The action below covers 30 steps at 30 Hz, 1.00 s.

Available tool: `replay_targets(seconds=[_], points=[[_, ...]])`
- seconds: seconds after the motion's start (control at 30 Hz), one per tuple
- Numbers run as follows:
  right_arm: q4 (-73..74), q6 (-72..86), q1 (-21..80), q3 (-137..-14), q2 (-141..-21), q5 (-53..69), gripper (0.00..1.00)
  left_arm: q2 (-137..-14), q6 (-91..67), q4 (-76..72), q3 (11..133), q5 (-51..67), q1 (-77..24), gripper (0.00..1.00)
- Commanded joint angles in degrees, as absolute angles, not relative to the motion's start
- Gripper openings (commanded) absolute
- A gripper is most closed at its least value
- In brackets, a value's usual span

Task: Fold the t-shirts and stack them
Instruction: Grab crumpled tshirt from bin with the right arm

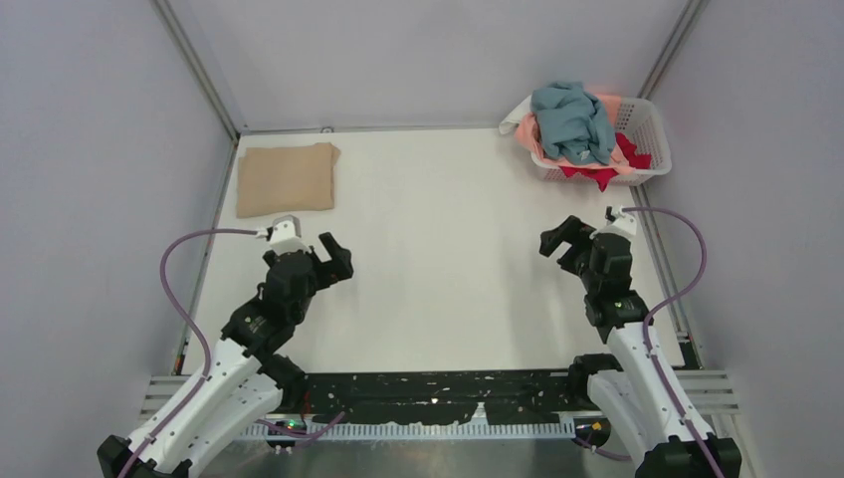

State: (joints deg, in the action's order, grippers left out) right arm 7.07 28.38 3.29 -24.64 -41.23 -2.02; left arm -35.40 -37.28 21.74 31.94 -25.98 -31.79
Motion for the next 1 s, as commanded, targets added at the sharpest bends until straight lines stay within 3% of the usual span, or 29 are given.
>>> replay_targets(seconds=[0.0, 0.17, 0.33, 0.53, 0.97], points=[[2.80, 27.83, 3.44, -30.11, -41.47, -7.02, 0.95, -34.84, -37.11, 20.36, 30.87, -28.10, -31.55, 1.00], [7.51, 23.71, 3.43, -47.10, -52.80, -6.33, 0.95, -36.76, -36.01, 17.31, 31.13, -28.66, -31.54, 0.99], [9.08, 17.38, 3.09, -63.95, -71.80, -14.47, 0.95, -40.46, -34.12, 16.19, 35.48, -29.26, -31.51, 0.99], [16.95, 14.81, 2.00, -89.87, -93.30, -16.12, 0.95, -44.02, -32.26, 13.77, 36.68, -29.27, -31.45, 1.00], [23.47, 11.22, -1.37, -123.84, -128.22, -20.57, 0.99, -47.13, -31.40, 12.03, 36.85, -29.44, -31.20, 0.99]])
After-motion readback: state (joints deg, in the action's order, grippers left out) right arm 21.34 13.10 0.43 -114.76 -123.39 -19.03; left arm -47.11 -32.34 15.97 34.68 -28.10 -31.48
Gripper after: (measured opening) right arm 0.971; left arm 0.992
